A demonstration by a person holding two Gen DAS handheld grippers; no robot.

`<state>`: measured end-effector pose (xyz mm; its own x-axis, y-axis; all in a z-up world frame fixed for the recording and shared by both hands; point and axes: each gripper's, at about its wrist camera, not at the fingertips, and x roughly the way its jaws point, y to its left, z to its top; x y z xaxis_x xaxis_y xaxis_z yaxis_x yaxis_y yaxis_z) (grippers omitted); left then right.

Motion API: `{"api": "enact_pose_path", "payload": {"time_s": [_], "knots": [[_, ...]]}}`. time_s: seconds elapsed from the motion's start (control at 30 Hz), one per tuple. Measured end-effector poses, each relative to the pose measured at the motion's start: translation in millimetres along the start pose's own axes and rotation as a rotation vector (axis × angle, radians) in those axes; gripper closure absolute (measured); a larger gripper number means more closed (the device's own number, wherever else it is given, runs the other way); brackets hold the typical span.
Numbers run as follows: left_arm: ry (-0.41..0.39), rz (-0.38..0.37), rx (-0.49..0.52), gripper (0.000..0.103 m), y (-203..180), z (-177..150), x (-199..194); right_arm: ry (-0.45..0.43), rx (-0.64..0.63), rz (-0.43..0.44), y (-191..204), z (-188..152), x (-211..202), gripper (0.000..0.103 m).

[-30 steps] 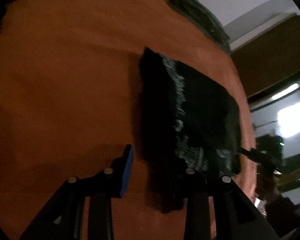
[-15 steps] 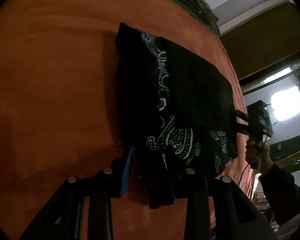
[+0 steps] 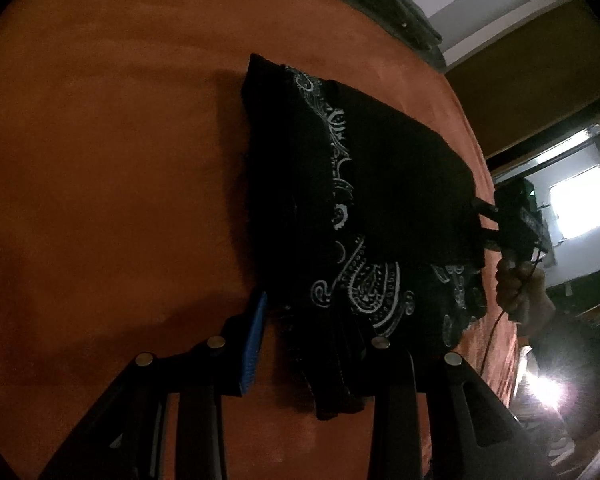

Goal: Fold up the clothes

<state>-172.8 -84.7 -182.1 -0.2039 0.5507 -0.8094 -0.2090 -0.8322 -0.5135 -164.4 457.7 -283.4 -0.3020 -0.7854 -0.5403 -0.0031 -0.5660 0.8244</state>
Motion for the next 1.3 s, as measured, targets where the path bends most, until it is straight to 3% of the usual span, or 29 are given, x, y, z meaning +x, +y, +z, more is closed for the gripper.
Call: {"api": "enact_pose_path", "payload": {"time_s": [0.1,0.23,0.43,0.5,0.53,0.57,0.63,0.73,0.87,0.9,0.97,1.17,1.3], "knots": [[-0.006,-0.005,-0.004,0.069,1.0,1.1,-1.8,0.018,-0.005,0.022,4.2,4.9,5.1,0.034],[0.009,-0.079,-0.055,0.069,13.5,1.4,-7.3,0.030,0.038,0.120,5.8,6.7,8.4,0.034],[0.018,-0.068,-0.061,0.069,18.9,-3.5,-13.2,0.091,0.033,0.095,9.5,12.4,32.6,0.034],[0.019,-0.065,-0.065,0.069,21.5,-6.4,-16.2,0.095,0.025,0.095,9.1,13.9,32.0,0.053],[0.020,-0.065,-0.066,0.069,22.4,-7.8,-17.6,0.096,0.014,0.076,9.6,13.8,31.2,0.073],[0.020,-0.064,-0.066,0.069,23.1,-9.0,-19.4,0.096,0.002,0.056,10.1,13.6,30.3,0.079],[0.021,-0.062,-0.064,0.069,24.6,-10.7,-24.0,0.079,-0.016,0.025,16.6,11.4,25.2,0.088],[0.019,-0.052,-0.056,0.068,27.6,-13.6,-29.6,0.058,-0.052,-0.012,30.1,7.1,16.0,0.092],[0.016,-0.044,-0.060,0.065,25.2,-20.4,-31.4,0.085,-0.042,-0.077,24.5,4.1,6.6,0.088],[0.017,-0.043,-0.064,0.065,25.1,-22.2,-32.4,0.114,-0.047,-0.106,19.8,5.1,6.2,0.078],[0.035,-0.049,-0.079,0.065,22.7,-29.0,-33.6,0.154,-0.017,-0.151,8.0,9.0,2.2,0.045],[0.069,-0.082,-0.027,0.063,-5.1,-62.2,-44.4,0.083,0.044,-0.118,-10.4,3.8,-39.1,0.037],[0.103,-0.075,0.009,0.060,-17.9,-66.1,-31.8,0.088,0.069,-0.077,-27.7,-27.7,-43.5,0.037]]}}
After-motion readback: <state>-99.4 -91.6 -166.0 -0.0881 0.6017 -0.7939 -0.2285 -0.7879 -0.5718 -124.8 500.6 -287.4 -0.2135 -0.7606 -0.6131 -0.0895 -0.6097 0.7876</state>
